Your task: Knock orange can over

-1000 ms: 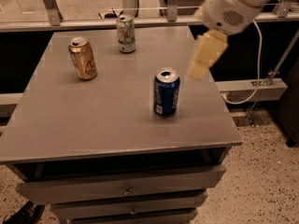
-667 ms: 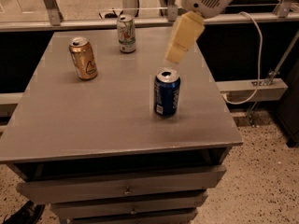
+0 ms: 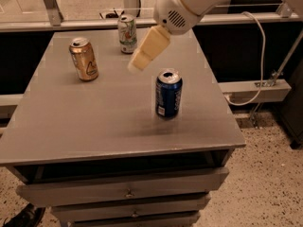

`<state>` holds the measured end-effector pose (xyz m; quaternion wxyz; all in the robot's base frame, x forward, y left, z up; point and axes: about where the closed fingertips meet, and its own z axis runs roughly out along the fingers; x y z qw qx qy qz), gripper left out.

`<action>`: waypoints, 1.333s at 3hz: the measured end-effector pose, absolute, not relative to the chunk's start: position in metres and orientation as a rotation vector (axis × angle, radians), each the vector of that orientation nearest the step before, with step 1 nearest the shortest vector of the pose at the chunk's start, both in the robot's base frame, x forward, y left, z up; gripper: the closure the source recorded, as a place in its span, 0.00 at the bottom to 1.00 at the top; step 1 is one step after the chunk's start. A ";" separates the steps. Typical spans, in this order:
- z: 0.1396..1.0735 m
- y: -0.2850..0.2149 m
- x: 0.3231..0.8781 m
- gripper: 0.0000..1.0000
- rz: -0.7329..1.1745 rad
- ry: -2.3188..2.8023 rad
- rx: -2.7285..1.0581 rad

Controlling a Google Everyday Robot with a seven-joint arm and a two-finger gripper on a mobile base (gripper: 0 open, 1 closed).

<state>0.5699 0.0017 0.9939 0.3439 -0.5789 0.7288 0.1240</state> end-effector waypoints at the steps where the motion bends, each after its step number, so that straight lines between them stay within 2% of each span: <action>1: 0.999 0.014 0.584 0.00 0.312 1.841 -1.438; 2: 0.998 0.016 0.585 0.00 0.318 1.836 -1.433; 4: 0.963 0.073 0.625 0.00 0.478 1.714 -1.324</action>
Offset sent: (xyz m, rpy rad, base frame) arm 0.0126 0.0127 0.0027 0.0515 -0.0515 -0.0218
